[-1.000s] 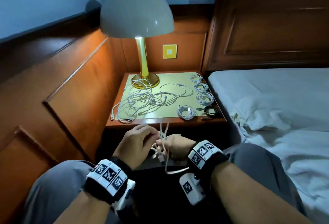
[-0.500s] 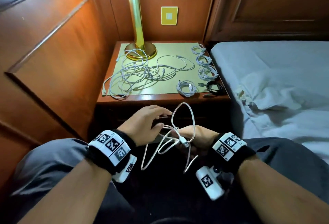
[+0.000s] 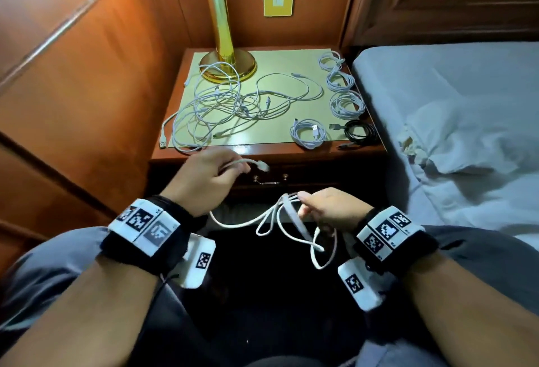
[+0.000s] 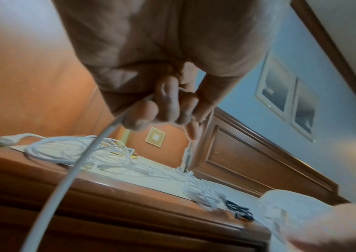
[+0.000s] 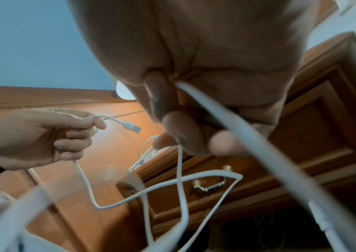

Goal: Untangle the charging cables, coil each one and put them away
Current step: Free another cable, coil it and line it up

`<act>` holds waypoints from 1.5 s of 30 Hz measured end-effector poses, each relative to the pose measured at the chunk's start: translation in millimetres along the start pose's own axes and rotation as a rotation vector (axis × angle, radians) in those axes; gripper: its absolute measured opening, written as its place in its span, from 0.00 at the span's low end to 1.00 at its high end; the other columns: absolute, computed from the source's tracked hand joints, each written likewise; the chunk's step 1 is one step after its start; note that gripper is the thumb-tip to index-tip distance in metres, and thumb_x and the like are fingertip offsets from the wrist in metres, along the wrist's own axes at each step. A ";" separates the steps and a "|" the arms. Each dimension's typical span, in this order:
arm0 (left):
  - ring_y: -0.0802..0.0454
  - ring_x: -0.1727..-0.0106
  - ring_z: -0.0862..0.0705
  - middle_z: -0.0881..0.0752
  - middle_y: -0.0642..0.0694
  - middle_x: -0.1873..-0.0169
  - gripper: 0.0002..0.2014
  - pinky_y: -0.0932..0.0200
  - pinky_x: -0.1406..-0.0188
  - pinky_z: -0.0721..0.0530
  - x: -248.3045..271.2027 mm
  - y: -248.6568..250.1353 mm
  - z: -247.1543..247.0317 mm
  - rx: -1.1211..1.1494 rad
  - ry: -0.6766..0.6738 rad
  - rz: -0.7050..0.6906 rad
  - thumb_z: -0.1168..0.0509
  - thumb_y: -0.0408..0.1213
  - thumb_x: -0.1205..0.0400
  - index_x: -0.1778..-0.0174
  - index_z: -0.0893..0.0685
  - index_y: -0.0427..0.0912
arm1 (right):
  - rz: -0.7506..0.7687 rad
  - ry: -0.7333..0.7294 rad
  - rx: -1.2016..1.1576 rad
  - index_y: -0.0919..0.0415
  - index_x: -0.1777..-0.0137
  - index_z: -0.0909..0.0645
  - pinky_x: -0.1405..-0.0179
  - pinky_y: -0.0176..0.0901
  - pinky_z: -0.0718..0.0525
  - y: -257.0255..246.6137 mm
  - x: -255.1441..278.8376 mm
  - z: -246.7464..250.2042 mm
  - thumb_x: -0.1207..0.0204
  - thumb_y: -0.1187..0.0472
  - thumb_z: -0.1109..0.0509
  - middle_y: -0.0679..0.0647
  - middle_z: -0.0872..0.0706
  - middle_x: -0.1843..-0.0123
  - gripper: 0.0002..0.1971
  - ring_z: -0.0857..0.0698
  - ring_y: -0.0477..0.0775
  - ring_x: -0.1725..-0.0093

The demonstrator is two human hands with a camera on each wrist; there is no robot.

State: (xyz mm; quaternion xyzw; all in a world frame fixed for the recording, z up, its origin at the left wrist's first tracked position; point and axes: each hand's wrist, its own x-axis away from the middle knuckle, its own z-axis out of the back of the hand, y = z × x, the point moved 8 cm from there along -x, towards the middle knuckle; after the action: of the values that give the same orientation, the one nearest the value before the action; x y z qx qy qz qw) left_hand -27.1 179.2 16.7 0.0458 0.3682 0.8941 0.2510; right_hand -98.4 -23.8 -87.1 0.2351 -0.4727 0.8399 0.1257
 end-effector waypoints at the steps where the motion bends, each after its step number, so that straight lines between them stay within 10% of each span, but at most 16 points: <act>1: 0.49 0.55 0.16 0.10 0.48 0.59 0.07 0.51 0.50 0.20 -1.1 -5.7 8.0 -0.034 0.029 0.040 0.32 0.39 0.15 0.53 0.09 0.46 | 0.003 0.018 -0.023 0.57 0.65 0.15 0.74 0.43 0.27 3.5 -1.2 3.2 0.12 0.48 0.41 0.56 0.25 0.75 0.23 0.24 0.57 0.75; 7: 0.53 0.54 0.19 0.15 0.46 0.53 0.06 0.69 0.58 0.26 -6.4 -28.2 21.4 -0.167 0.171 0.158 0.34 0.38 0.19 0.52 0.12 0.44 | 0.200 0.104 0.066 0.61 0.56 0.12 0.73 0.33 0.34 -20.4 10.2 21.3 0.12 0.56 0.39 0.39 0.26 0.83 0.17 0.27 0.38 0.80; 11: 0.57 0.45 0.14 0.12 0.54 0.46 0.21 0.53 0.40 0.16 -5.1 -7.3 -21.6 0.135 -0.022 0.039 0.35 0.55 0.22 0.39 0.14 0.48 | 0.363 -0.035 -0.271 0.63 0.53 0.15 0.79 0.33 0.36 -38.6 21.0 7.5 0.13 0.59 0.38 0.42 0.32 0.78 0.13 0.35 0.42 0.79; 15: 0.54 0.68 0.16 0.14 0.54 0.72 0.14 0.44 0.55 0.15 -0.6 16.3 -58.3 0.302 -0.256 -0.012 0.39 0.50 0.16 0.57 0.12 0.48 | 0.422 -0.094 -0.592 0.66 0.51 0.19 0.82 0.32 0.42 -50.2 28.1 12.7 0.17 0.57 0.36 0.46 0.36 0.76 0.11 0.40 0.42 0.79; 19: 0.49 0.80 0.32 0.30 0.40 0.80 0.20 0.38 0.80 0.25 -16.4 -3.7 -22.2 0.470 0.044 0.084 0.32 0.54 0.20 0.66 0.19 0.40 | 0.345 -0.048 -0.692 0.54 0.69 0.27 0.79 0.37 0.50 -39.5 21.3 34.0 0.20 0.49 0.34 0.49 0.41 0.75 0.17 0.46 0.46 0.78; 23: 0.53 0.82 0.41 0.35 0.49 0.81 0.20 0.52 0.79 0.43 -25.8 -36.2 22.7 0.606 0.299 0.186 0.26 0.52 0.21 0.69 0.24 0.44 | 0.282 -0.085 -0.935 0.55 0.66 0.31 0.79 0.40 0.53 -34.6 20.4 54.9 0.19 0.51 0.36 0.47 0.43 0.76 0.16 0.50 0.46 0.80; 26: 0.58 0.84 0.36 0.29 0.57 0.83 0.16 0.66 0.80 0.37 -26.4 -51.4 39.5 0.561 0.397 0.190 0.28 0.50 0.19 0.68 0.22 0.47 | 0.283 -0.071 -1.129 0.55 0.64 0.27 0.81 0.39 0.50 -34.0 24.5 73.3 0.20 0.57 0.41 0.45 0.43 0.77 0.10 0.47 0.44 0.82; 34: 0.58 0.70 0.18 0.11 0.51 0.62 0.07 0.62 0.59 0.19 -1.7 -24.4 36.2 -0.108 0.506 0.041 0.27 0.34 0.22 0.53 0.08 0.51 | 0.319 0.118 -1.451 0.56 0.47 0.17 0.80 0.34 0.37 -12.0 41.4 78.3 0.15 0.57 0.41 0.45 0.38 0.77 0.11 0.40 0.43 0.80; 38: 0.43 0.58 0.11 0.07 0.42 0.56 0.08 0.59 0.50 0.15 11.9 -11.7 39.3 -0.151 0.579 -0.041 0.25 0.30 0.23 0.51 0.06 0.44 | 0.327 0.277 -1.316 0.52 0.39 0.15 0.79 0.35 0.40 -5.2 59.0 73.7 0.13 0.50 0.40 0.45 0.39 0.77 0.14 0.40 0.42 0.80; 42: 0.43 0.57 0.14 0.12 0.41 0.57 0.16 0.73 0.50 0.28 19.8 -8.8 15.6 -0.223 0.472 -0.094 0.28 0.23 0.23 0.43 0.08 0.42 | 0.271 0.255 -1.310 0.62 0.36 0.16 0.76 0.36 0.41 -2.7 64.9 55.6 0.16 0.60 0.43 0.46 0.37 0.73 0.18 0.39 0.43 0.78; 45: 0.48 0.60 0.15 0.16 0.46 0.59 0.18 0.66 0.51 0.20 25.4 2.2 -8.2 -0.208 0.339 -0.216 0.30 0.18 0.25 0.44 0.08 0.39 | 0.307 0.293 -1.217 0.67 0.33 0.18 0.76 0.34 0.35 -3.8 64.1 45.2 0.15 0.68 0.47 0.49 0.30 0.70 0.19 0.35 0.44 0.76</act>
State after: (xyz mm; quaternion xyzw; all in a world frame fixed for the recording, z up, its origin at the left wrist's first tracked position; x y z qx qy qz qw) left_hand -52.4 184.9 9.7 -0.1708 0.3137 0.8901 0.2832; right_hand -139.2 -61.2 -31.4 -0.0658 -0.8708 0.4536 0.1781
